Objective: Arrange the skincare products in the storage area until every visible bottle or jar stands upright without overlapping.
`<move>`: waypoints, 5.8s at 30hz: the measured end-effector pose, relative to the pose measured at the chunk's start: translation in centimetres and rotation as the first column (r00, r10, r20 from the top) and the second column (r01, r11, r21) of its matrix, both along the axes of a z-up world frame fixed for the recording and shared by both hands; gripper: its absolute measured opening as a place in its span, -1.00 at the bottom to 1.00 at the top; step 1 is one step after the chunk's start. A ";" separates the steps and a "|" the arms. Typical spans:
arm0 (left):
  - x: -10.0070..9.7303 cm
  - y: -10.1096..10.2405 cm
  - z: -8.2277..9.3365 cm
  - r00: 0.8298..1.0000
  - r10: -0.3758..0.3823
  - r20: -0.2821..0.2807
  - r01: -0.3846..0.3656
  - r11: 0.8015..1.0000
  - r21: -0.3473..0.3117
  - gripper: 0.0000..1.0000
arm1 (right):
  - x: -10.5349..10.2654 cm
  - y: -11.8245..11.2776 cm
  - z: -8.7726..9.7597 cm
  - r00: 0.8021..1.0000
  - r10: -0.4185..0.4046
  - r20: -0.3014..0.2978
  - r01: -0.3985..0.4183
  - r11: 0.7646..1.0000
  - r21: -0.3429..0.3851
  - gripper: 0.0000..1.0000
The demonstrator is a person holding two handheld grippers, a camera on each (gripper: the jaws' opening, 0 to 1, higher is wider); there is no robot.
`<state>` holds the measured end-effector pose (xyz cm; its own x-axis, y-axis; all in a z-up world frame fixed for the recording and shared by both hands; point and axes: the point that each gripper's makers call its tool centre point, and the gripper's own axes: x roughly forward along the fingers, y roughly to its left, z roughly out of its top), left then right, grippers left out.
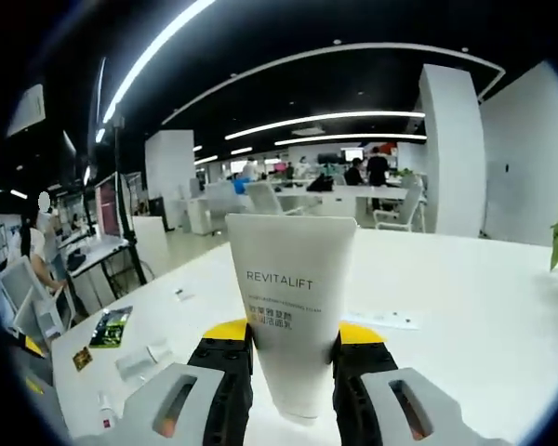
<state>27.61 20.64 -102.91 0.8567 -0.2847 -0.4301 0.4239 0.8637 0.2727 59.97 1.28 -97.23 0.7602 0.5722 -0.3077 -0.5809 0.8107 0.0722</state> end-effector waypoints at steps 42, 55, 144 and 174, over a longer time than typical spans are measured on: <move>0.1 0.1 -0.7 0.999 0.010 -0.033 -0.010 1.000 0.010 -0.36 | 4.0 -3.6 -5.8 0.995 -0.104 0.001 0.104 0.994 -0.042 -0.43; 0.1 0.2 -0.5 1.000 0.013 -0.018 -0.013 1.000 0.013 -0.37 | 2.2 -3.6 -5.9 0.992 -0.111 -0.066 0.107 0.992 -0.068 -0.28; -0.4 -0.3 -1.2 0.999 -0.025 -0.041 0.028 0.998 0.063 -0.36 | 2.9 -3.5 -7.0 0.941 -0.283 -0.187 0.247 0.949 -0.195 -0.33; -0.3 -0.2 -0.5 1.000 -0.020 -0.001 0.020 0.997 0.068 -0.33 | -6.5 -1.8 -9.5 0.939 -0.084 -0.333 -0.004 0.967 -0.255 0.02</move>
